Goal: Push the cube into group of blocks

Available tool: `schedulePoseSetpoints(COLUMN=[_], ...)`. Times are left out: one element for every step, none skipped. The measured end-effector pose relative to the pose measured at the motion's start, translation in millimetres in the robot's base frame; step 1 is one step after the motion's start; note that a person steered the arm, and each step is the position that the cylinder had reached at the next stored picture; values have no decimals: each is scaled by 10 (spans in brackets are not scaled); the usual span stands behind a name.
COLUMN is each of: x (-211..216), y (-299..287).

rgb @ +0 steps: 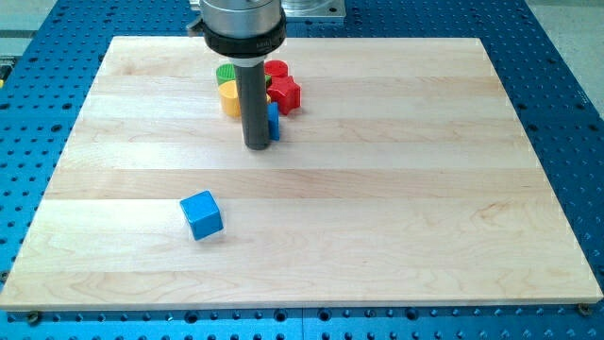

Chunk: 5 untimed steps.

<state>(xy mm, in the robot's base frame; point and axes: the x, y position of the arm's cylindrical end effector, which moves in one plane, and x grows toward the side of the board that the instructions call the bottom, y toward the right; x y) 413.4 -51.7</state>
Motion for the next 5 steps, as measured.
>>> schedulePoseSetpoints(x=[-38,-208,-178,-103,369], y=[61,75,262,582,727])
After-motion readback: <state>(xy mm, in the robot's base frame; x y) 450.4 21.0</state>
